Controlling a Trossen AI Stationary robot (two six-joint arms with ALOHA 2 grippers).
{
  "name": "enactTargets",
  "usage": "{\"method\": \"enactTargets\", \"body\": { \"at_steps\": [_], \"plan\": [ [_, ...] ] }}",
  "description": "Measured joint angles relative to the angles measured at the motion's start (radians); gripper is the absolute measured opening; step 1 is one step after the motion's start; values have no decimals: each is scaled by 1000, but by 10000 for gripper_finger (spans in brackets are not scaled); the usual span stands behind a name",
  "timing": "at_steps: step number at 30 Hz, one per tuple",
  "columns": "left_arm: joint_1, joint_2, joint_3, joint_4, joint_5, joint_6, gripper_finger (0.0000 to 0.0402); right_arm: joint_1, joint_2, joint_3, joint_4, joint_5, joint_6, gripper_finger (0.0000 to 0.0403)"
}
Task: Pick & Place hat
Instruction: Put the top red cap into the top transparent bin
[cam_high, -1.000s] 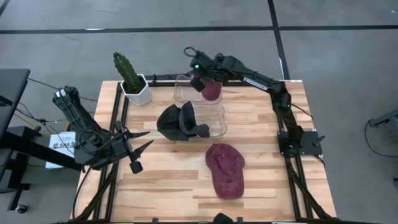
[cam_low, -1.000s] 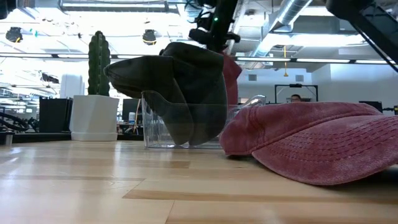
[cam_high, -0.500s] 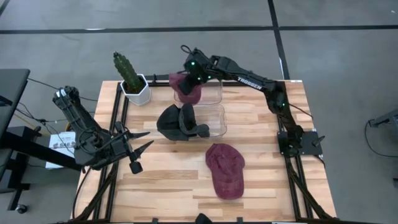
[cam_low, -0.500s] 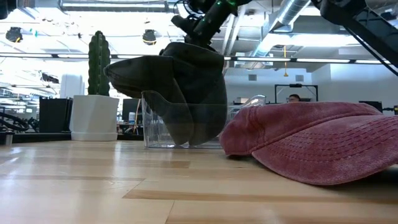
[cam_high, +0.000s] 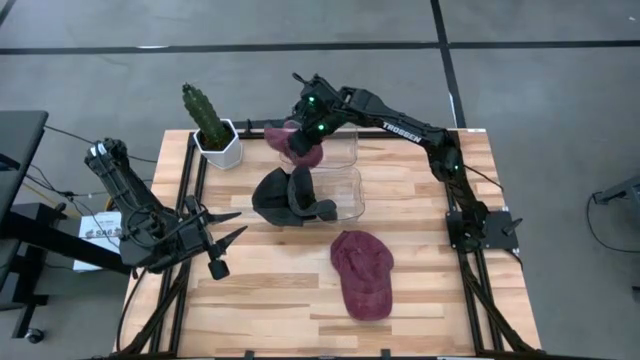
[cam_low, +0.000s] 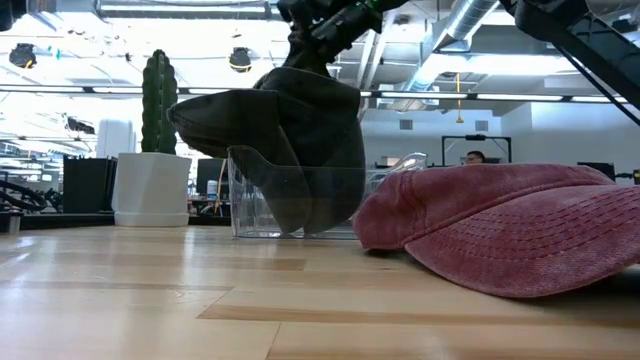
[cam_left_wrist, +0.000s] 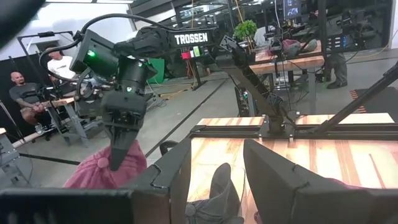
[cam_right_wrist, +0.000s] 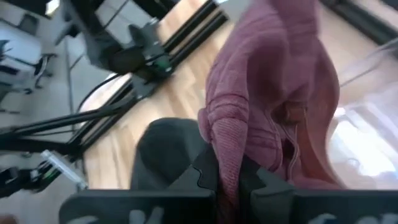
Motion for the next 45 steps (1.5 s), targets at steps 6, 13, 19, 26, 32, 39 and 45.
{"method": "enactTargets", "body": {
  "at_steps": [6,13,19,26,32,39,45],
  "plan": [
    [0,0,0,-4,0,0,144,7,0,0,21,66,-2,0],
    [0,0,0,-8,0,-7,144,-21,-5,0,-23,376,14,0],
    [0,0,0,-10,0,-15,144,-46,-5,0,-112,579,75,0],
    [0,0,-1,-18,0,-15,144,-38,1,-22,-122,641,176,0],
    [0,0,-13,-25,1,-35,144,-6,53,-23,-8,574,210,0],
    [6,-11,-98,-25,1,-90,144,13,98,-22,128,460,236,0],
    [3,-38,-118,-14,0,-112,144,25,98,-22,186,439,228,0]
  ]
}}
